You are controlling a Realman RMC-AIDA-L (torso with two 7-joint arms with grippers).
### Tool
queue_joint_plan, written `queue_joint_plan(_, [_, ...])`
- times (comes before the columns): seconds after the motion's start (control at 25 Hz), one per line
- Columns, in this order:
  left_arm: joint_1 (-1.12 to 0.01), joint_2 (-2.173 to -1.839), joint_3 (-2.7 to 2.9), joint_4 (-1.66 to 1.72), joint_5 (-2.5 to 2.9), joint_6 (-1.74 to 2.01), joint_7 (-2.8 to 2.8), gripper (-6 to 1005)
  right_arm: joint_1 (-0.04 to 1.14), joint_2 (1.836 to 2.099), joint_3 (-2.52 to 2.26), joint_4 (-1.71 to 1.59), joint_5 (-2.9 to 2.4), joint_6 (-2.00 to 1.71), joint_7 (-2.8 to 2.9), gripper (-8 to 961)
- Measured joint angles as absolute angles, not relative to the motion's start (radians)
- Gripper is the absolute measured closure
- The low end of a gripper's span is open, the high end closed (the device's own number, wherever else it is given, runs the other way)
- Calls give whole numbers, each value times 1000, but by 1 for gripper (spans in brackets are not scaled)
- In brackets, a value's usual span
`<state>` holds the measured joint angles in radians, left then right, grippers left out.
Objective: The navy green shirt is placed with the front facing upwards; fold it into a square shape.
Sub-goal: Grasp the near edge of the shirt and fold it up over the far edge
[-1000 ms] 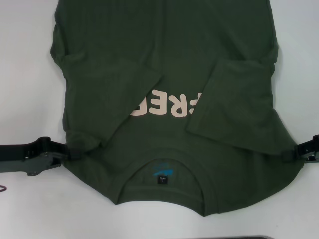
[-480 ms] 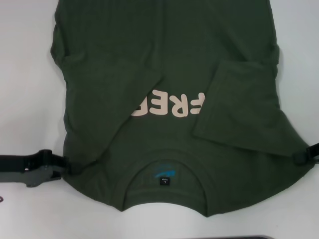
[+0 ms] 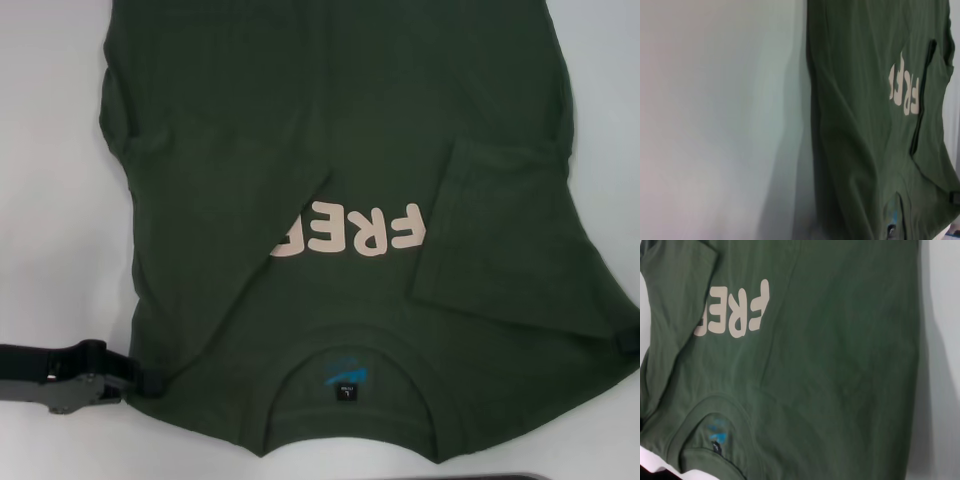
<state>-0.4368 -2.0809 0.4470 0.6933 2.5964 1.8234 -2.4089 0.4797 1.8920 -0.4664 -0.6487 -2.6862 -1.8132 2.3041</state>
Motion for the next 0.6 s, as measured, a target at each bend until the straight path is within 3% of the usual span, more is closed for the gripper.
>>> queue_joint_plan(0.6, [-454, -2086, 437, 706, 2623, 1884, -2380, 955, 490, 1878, -448, -649, -2692, -1829, 2302, 939])
